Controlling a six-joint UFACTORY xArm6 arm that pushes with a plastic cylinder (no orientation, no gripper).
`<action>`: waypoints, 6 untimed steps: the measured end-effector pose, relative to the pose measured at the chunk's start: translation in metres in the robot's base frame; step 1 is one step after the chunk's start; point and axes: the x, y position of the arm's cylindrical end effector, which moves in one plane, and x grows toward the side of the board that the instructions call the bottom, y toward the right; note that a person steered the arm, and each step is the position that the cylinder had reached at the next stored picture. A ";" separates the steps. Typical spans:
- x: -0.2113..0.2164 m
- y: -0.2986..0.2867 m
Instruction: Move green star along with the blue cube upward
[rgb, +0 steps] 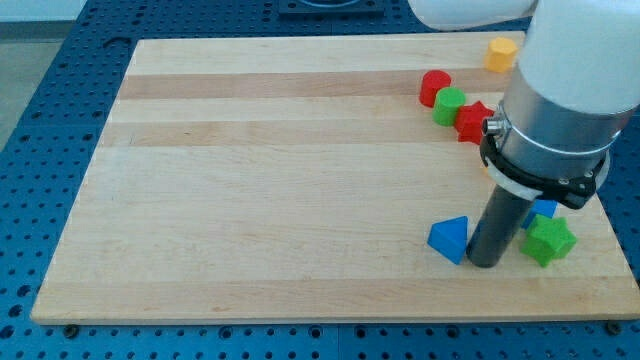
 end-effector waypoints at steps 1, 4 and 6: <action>0.046 0.022; 0.028 0.086; 0.009 0.085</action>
